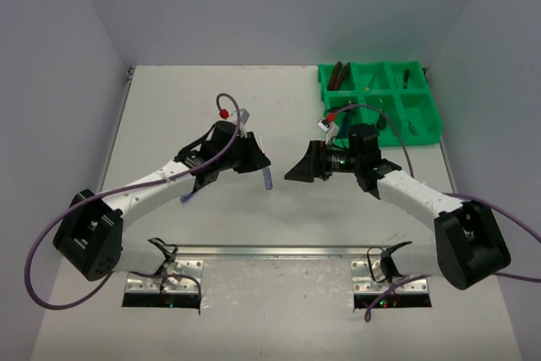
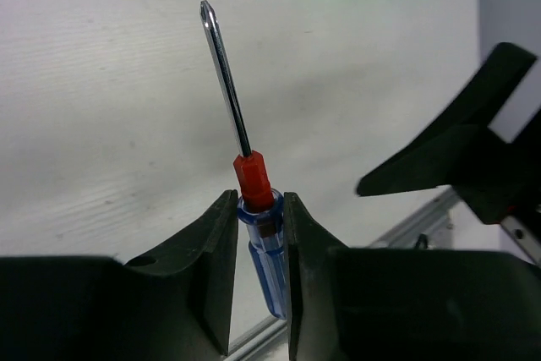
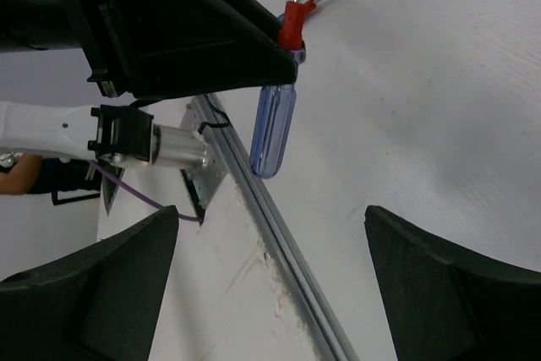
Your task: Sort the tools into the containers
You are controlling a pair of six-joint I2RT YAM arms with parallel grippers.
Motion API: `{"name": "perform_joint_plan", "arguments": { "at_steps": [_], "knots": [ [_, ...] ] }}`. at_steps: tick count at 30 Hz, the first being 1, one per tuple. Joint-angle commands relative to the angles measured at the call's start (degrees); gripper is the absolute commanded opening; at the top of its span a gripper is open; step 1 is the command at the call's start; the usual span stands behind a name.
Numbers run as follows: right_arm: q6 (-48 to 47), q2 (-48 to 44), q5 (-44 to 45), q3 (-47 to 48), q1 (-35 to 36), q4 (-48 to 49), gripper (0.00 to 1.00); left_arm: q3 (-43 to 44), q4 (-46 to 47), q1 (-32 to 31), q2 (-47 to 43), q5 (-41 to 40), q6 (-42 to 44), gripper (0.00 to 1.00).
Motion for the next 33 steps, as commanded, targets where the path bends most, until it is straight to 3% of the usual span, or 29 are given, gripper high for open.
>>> {"name": "perform_joint_plan", "arguments": {
  "at_steps": [1, 4, 8, 10, 11, 13, 14, 15, 17, 21, 24, 29, 33],
  "knots": [
    [4.08, 1.14, 1.82, 0.34, 4.43, 9.10, 0.86, -2.47, 16.87, -0.61, -2.75, 9.26, -7.89, 0.00],
    [6.30, 2.54, 2.03, 0.50, 6.68, 12.33, 0.81, -2.53, 19.10, -1.11, -2.56, 11.97, -9.28, 0.00],
    [6.31, 4.36, 3.30, 2.04, 7.84, 12.77, 0.63, -4.40, 22.84, -1.75, -2.52, 14.30, -11.57, 0.00],
    [6.38, 4.92, 3.59, 2.40, 8.19, 13.05, 0.48, -4.76, 23.69, -2.25, -2.59, 14.52, -11.79, 0.00],
    [6.39, 4.98, 3.62, 2.58, 8.23, 13.36, 0.47, -4.80, 23.78, -2.30, -2.74, 14.61, -11.81, 0.00],
    [6.42, 5.51, 3.88, 3.28, 8.49, 13.17, 0.08, -5.59, 24.48, -2.39, -3.32, 14.20, -11.70, 0.06],
    [6.01, 5.39, 4.63, 3.55, 8.49, 12.21, 0.00, -5.34, 23.57, -2.39, -3.69, 13.50, -11.00, 0.25],
    [5.10, 5.00, 6.95, 4.00, 8.49, 9.24, 0.00, -4.57, 20.73, -2.39, -4.08, 11.38, -9.58, 0.58],
    [-0.29, 4.24, 13.52, 6.29, 8.42, -0.52, 0.00, 0.72, 7.51, -2.39, -5.19, 5.09, -4.40, 0.98],
    [-9.87, 3.01, 30.63, 11.57, 4.07, -18.13, 0.00, 10.44, -19.01, -2.17, -8.20, -21.90, 1.57, 1.00],
    [-12.24, 1.91, 39.64, 12.98, -3.86, -24.93, 0.00, 18.31, -30.36, -2.04, -10.50, -35.81, 3.65, 1.00],
    [-20.36, 6.66, 58.84, 20.50, -19.34, -29.55, 0.00, 17.22, -36.38, -2.04, -16.18, -44.01, 10.29, 1.00],
    [-23.40, 17.53, 62.33, 34.63, -27.43, -32.86, 0.00, 8.78, -34.66, -2.04, -17.03, -46.89, 11.46, 1.00]
  ]
}}
